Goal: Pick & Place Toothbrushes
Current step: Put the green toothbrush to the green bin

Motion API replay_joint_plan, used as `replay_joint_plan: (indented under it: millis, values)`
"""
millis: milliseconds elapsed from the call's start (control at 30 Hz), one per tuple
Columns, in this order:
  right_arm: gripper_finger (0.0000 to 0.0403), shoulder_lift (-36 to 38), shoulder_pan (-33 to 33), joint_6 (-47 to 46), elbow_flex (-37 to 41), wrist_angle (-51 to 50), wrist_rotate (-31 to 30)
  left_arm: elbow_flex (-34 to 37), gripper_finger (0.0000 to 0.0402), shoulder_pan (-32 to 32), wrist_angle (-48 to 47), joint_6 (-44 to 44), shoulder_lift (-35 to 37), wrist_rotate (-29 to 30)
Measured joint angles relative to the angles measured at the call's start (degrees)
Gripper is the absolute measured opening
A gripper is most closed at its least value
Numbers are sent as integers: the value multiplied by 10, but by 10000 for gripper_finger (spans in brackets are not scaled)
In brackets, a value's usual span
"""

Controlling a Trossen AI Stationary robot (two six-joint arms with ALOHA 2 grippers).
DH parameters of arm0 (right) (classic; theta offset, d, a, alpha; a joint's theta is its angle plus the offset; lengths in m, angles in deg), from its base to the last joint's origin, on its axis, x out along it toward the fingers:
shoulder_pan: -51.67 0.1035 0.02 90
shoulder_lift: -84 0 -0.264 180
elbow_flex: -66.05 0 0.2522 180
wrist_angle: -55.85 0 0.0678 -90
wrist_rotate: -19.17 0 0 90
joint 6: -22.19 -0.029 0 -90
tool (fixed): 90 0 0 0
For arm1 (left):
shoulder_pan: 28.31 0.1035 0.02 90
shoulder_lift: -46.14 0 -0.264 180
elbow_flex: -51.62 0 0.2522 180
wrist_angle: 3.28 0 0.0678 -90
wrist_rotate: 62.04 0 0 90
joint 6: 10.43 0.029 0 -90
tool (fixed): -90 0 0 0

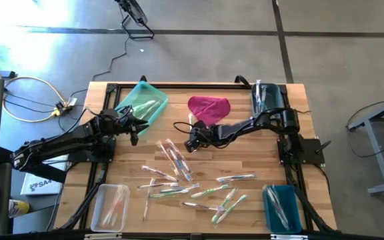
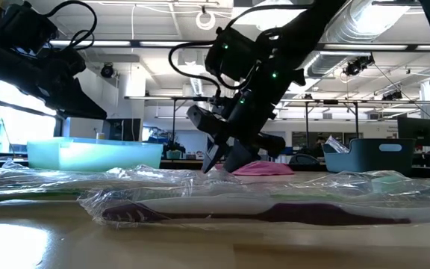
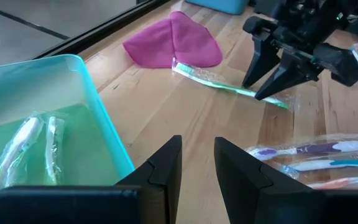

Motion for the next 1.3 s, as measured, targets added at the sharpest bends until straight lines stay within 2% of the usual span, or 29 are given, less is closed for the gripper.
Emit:
replay_joint_plan:
  millis: [167, 500, 700, 1133, 1300]
  values:
    - [148, 0, 0, 1, 0, -1, 0, 0, 93, 0, 0, 0, 0, 0]
    - [63, -1, -1, -2, 1, -7, -1, 0, 93, 0, 0, 0, 0, 0]
    - [26, -1, -1, -13, 0, -17, -1, 0, 93, 0, 0, 0, 0, -1]
    - [17, 2, -1, -9, 0, -22, -3, 0, 93, 0, 0, 0, 0, -2]
    - [15, 25, 0, 11, 3, -36, 13, 0, 93, 0, 0, 0, 0, -2]
